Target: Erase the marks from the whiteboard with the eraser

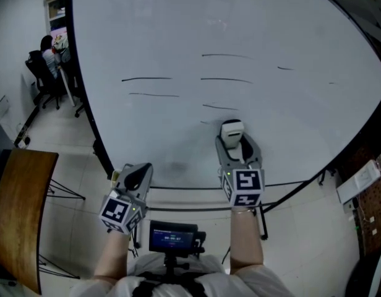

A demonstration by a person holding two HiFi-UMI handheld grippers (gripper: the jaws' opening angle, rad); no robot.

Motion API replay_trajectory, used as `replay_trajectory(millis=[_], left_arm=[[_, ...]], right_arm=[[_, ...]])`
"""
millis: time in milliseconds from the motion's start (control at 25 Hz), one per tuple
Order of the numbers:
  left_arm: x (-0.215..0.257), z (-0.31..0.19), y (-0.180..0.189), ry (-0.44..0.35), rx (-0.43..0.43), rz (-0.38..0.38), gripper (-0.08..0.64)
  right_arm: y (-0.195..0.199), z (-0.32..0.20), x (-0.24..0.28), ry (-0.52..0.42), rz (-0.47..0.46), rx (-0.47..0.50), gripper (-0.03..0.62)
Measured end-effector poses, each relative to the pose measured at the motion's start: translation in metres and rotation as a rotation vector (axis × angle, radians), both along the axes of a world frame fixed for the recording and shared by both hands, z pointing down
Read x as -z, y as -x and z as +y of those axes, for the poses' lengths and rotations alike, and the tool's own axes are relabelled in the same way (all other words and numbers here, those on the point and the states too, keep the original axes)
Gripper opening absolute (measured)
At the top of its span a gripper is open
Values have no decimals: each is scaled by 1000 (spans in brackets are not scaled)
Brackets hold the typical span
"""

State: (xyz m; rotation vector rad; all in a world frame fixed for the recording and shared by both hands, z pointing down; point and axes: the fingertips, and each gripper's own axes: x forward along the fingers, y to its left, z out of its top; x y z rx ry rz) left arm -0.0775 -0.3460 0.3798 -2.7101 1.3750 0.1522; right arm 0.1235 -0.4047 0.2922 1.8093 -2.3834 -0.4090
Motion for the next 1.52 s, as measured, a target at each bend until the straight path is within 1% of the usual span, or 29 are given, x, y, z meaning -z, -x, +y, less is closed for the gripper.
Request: replay_trajectory(millis=[40, 160, 280, 360, 440, 520, 600, 680, 840, 1000, 1120, 1280, 1400, 1520], left_arm=[[0, 1, 3, -2, 6, 1, 8], [1, 1, 15, -25, 34, 9, 8], [-1, 5, 25, -3, 55, 18, 8], [-4, 5, 33, 6, 69, 17, 8], [-7, 4, 39, 12, 81, 17, 8], [-8, 2, 42, 9, 87, 21, 8], [-8, 0, 40, 7, 78, 19, 8], [-7, 0, 37, 11, 64, 12, 8], [-4, -5, 35, 9, 51, 18, 8], [-5, -9, 25, 12, 24, 19, 8], [-6, -14, 20, -2, 14, 12, 8], [-8, -17, 11, 7, -6, 11, 8], [-7, -18, 4, 6, -19, 7, 8], [-7, -21, -3, 7, -32, 13, 8]], right_arm=[[19, 3, 5, -18, 52, 27, 268], [79, 8, 17, -85, 247, 104, 268], [123, 10, 23, -128, 352, 123, 268], [137, 8, 28, -154, 396, 122, 268], [139, 4, 30, -155, 392, 117, 268], [137, 1, 30, -148, 364, 114, 268], [133, -1, 31, -137, 322, 115, 270], [128, -2, 28, -123, 300, 113, 270], [117, -3, 24, -123, 309, 92, 270], [99, -6, 16, -115, 311, 70, 270], [79, -8, 10, -85, 283, 40, 270], [45, -9, 6, -49, 229, -3, 270], [12, -11, 3, -24, 174, -39, 270], [-27, -14, -2, 5, 120, -99, 270]])
